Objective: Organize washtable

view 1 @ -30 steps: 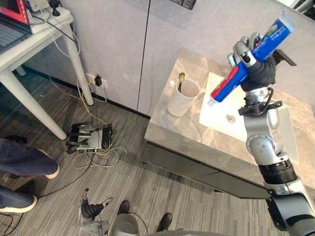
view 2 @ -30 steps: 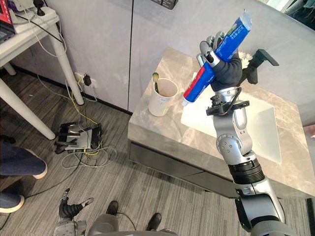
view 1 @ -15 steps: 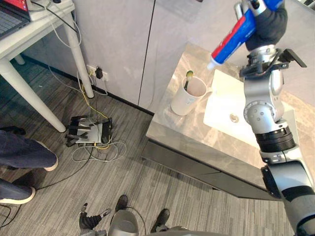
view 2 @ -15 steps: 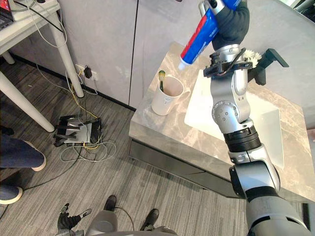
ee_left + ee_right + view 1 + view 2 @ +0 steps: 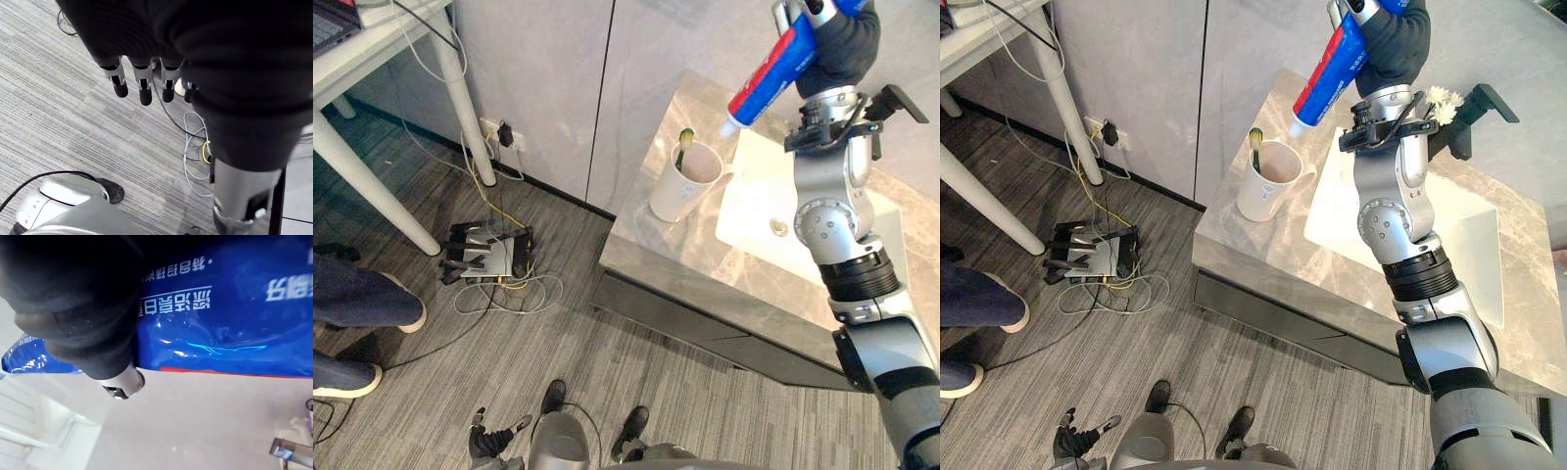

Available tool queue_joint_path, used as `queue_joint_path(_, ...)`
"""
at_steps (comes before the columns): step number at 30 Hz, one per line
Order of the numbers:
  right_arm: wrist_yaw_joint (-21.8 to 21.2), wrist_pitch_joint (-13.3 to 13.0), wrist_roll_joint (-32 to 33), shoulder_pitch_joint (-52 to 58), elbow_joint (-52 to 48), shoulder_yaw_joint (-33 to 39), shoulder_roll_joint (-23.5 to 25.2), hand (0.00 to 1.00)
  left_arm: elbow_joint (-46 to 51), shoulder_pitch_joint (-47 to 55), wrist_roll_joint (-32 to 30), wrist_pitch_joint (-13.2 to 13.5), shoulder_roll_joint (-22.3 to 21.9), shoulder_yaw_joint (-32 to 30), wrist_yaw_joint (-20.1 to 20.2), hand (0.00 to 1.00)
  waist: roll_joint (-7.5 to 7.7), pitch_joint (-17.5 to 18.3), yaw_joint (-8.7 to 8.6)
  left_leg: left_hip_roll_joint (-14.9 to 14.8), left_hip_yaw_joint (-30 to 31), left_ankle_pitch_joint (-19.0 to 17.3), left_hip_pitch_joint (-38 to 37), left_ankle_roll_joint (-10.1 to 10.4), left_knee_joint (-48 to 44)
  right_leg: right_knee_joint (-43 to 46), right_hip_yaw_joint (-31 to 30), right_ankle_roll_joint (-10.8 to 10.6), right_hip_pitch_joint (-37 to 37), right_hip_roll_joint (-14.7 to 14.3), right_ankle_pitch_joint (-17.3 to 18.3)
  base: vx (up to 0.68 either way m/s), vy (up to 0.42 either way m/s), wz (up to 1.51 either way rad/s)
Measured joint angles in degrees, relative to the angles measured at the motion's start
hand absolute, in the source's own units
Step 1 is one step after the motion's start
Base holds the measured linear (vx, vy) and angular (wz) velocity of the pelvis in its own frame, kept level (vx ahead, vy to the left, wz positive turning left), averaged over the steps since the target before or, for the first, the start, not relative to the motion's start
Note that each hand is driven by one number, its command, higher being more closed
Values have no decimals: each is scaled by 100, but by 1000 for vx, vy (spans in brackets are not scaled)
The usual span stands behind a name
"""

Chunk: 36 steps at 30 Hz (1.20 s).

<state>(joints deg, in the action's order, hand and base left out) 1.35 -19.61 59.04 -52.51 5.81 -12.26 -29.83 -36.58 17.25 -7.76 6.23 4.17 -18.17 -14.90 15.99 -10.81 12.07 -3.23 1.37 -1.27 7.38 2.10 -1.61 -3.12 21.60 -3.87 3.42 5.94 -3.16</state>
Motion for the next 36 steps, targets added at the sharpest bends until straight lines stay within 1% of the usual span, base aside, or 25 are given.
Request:
queue_joint_path(2,0,0,-1,0,92,0,0,100,7,-45,40,62,15,7,8,0,33,-51,7,8,14,-2,33,2,-40,0,20,0,2,-1,0,12,6,8)
queue_joint_path(5,49,1,0,0,258,0,0,100,13,-49,52,69,55,35,95,0,68,-83,18,27,17,-2,95,1,-61,0,22,0,44,0,0,1,2,2)
queue_joint_path(10,123,1,-2,2,259,-1,0,100,56,-53,58,98,72,72,110,0,64,-193,38,27,24,-3,217,2,-132,2,21,0,128,5,-1,0,0,0)
queue_joint_path(17,212,2,-15,176,246,-8,2,100,57,-82,58,112,112,244,96,0,62,-212,70,16,28,-6,291,6,-152,6,15,5,191,4,-4,0,0,0)
queue_joint_path(21,203,2,-70,363,180,-12,3,100,91,-96,52,130,125,249,78,0,82,-269,108,12,28,-10,287,10,-153,8,11,5,191,4,-4,0,0,0)
queue_joint_path(27,163,2,-72,503,163,-125,16,100,120,-96,51,134,156,291,36,0,110,-307,115,-3,19,-16,274,20,-153,22,-1,5,193,1,-4,0,0,0)
queue_joint_path(30,134,3,-83,588,17,-126,18,100,126,-96,52,152,173,290,-8,0,171,-335,114,-16,8,-22,265,29,-153,22,-23,6,195,-7,-5,2,3,-4)
queue_joint_path(33,94,2,-128,604,-114,-185,20,100,130,-96,54,157,177,299,-15,0,186,-340,116,-60,-3,-30,252,40,-154,23,-65,66,197,-51,-49,-1,-1,-4)
queue_joint_path(36,91,2,-128,604,-117,-217,30,100,129,-96,55,160,176,306,-15,0,199,-341,121,-84,-2,-31,252,43,-154,22,-116,76,199,-79,-58,0,0,0)
